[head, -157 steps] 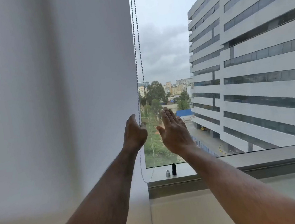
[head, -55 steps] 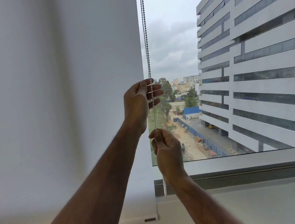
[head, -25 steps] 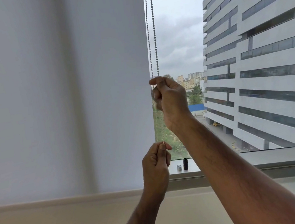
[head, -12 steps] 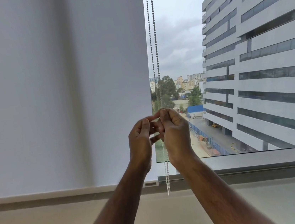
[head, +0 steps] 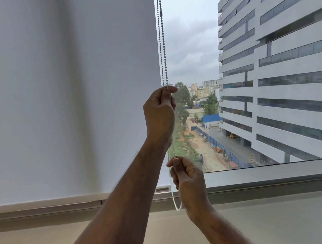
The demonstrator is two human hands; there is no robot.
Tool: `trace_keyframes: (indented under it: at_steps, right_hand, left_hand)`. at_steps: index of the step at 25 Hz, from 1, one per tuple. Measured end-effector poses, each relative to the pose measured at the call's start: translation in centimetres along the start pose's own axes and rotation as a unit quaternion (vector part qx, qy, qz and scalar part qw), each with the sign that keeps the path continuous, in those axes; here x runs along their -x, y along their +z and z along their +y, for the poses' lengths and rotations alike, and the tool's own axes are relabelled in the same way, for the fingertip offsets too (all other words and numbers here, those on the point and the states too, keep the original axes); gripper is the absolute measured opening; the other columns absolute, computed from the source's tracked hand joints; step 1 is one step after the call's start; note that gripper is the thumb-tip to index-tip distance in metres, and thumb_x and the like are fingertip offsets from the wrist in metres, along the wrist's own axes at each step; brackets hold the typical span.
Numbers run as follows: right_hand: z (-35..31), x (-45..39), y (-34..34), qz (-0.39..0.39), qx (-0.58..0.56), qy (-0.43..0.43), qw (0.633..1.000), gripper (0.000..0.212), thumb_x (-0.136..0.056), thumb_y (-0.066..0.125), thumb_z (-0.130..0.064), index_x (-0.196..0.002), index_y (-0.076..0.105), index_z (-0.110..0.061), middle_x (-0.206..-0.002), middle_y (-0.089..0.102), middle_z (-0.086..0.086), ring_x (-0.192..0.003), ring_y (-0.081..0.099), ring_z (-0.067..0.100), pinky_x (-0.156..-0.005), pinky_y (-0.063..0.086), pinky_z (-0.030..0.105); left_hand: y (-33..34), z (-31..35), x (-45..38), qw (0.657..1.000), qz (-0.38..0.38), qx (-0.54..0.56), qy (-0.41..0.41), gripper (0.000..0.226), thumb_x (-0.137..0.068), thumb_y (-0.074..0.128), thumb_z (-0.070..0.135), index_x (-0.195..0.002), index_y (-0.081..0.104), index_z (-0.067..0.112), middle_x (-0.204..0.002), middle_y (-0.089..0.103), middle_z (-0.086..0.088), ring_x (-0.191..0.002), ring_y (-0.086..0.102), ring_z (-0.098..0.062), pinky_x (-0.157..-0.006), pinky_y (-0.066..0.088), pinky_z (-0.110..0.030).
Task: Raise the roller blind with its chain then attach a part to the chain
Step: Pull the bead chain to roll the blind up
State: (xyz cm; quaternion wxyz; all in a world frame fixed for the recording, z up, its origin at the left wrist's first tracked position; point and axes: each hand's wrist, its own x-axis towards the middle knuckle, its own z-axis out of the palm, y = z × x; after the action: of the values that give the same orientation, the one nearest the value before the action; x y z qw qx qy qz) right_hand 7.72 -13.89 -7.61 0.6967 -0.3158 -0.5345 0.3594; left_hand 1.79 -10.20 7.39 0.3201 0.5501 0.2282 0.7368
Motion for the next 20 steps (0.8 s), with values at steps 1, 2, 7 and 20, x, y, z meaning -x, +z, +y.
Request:
trace_keyframes:
  at_steps: [1, 2, 7, 20]
  right_hand:
    - [0.4, 0.2, -0.2, -0.010, 0.006, 0.000, 1.000, 0.026, -0.105, 0.048, -0.007, -0.092, 0.069, 0.000, -0.064, 0.044, 0.011, -0.052, 0.038, 0.005, -0.049, 0.031, 0.018]
    - [0.7, 0.5, -0.5, -0.020, 0.013, 0.002, 1.000, 0.027, -0.106, 0.048, -0.009, -0.092, 0.071, -0.002, -0.061, 0.047, 0.009, -0.052, 0.041, 0.006, -0.050, 0.034, 0.018]
    - [1.0, 0.1, -1.6, 0.013, 0.011, 0.066, 0.998, 0.034, -0.102, 0.045, -0.034, -0.103, 0.076, -0.019, -0.085, 0.080, -0.013, -0.081, 0.072, -0.004, -0.075, 0.051, 0.014]
    - [-12.0, -10.1, 3.5, -0.003, -0.059, -0.027, 0.998, 0.024, -0.107, 0.050, -0.022, -0.106, 0.071, -0.013, -0.088, 0.078, 0.005, -0.077, 0.077, 0.016, -0.065, 0.060, 0.027]
  left_hand:
    - [0.0, -0.3, 0.4, 1.000, 0.004, -0.006, 0.008, 0.032, -0.109, 0.046, 0.014, -0.092, 0.073, 0.018, -0.063, 0.049, 0.004, -0.048, 0.036, -0.006, -0.048, 0.031, -0.024]
    - [-0.2, -0.7, 0.9, 1.000, 0.004, -0.008, 0.013, 0.033, -0.109, 0.045, 0.014, -0.089, 0.071, 0.019, -0.062, 0.048, 0.004, -0.047, 0.035, -0.005, -0.048, 0.030, -0.023]
    - [-1.7, -3.0, 3.8, 0.999, -0.004, -0.027, 0.017, 0.033, -0.109, 0.045, 0.016, -0.088, 0.070, 0.020, -0.061, 0.047, 0.004, -0.046, 0.036, -0.003, -0.046, 0.032, -0.018]
    - [-3.4, -8.5, 10.1, 0.997, -0.002, -0.076, -0.030, 0.032, -0.110, 0.043, 0.023, -0.090, 0.069, 0.022, -0.060, 0.047, 0.009, -0.051, 0.036, -0.004, -0.049, 0.033, -0.021]
